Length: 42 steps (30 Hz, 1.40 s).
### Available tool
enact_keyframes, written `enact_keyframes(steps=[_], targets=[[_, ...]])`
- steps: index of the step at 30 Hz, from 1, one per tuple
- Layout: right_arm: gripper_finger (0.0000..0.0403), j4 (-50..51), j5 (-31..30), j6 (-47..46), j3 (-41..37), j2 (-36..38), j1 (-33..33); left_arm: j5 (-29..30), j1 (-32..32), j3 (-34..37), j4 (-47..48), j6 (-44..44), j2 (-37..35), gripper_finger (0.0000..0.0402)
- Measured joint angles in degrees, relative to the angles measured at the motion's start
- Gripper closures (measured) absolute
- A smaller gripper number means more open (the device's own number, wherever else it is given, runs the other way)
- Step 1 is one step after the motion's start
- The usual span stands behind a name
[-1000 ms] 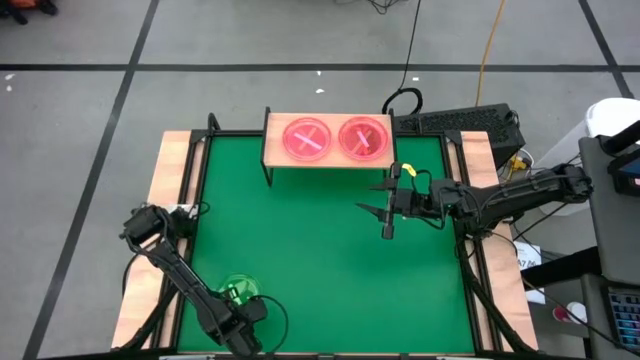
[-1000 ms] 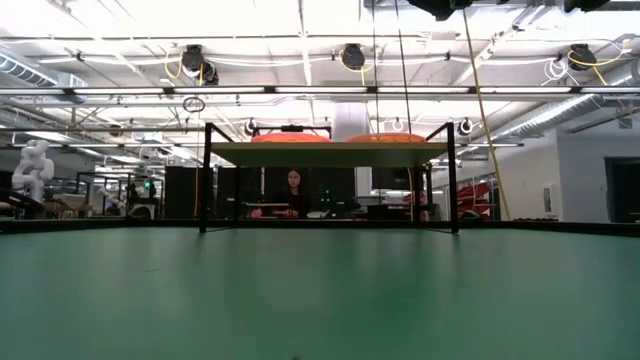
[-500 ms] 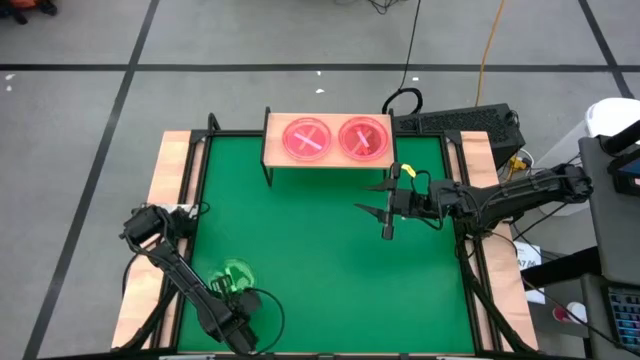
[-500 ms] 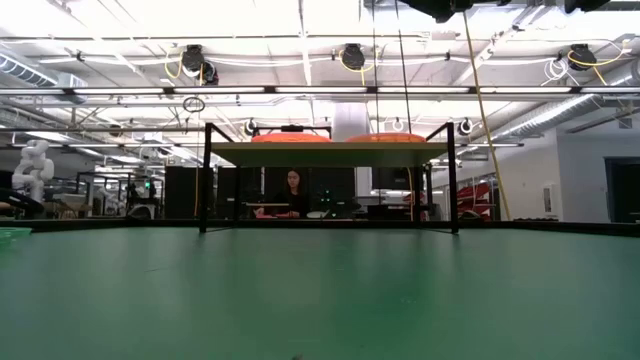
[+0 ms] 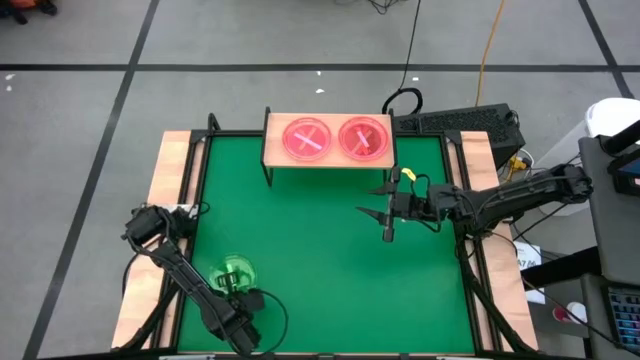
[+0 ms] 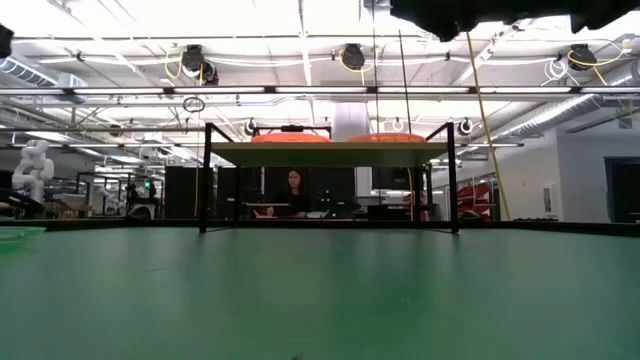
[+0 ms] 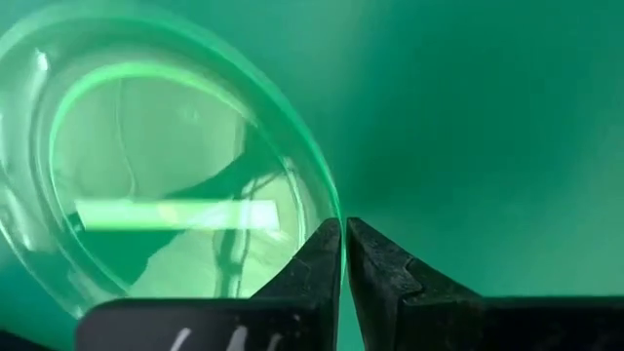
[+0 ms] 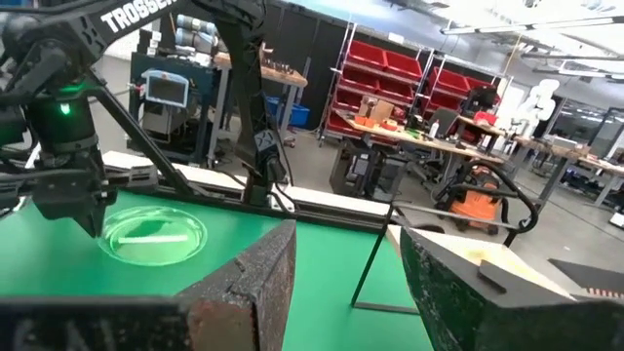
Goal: Place and stack plates onto a shelf
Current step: Stack the green plate on top of the pink plate on the shelf
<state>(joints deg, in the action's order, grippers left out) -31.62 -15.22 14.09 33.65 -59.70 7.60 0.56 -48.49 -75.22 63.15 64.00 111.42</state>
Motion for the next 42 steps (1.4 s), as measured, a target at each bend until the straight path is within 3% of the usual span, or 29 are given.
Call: enact_keyframes(steps=[25, 34, 42], targets=[[0.0234, -2.0, 0.0, -1.2, -0.5, 0.0, 0.0, -2.0, -0.4, 3.0, -1.9, -0.7, -0.2, 0.0374], [0.0234, -2.0, 0.0, -1.4, -0.5, 0.0, 0.0, -0.9, -0.4, 3.1, -0.6, -1.0, -0.1, 0.0315], [0.0234, -1.9, 0.0, -1.4, -0.5, 0.0, 0.0, -0.6, -0.4, 3.1, 2.3, -1.0, 0.0, 0.0307]])
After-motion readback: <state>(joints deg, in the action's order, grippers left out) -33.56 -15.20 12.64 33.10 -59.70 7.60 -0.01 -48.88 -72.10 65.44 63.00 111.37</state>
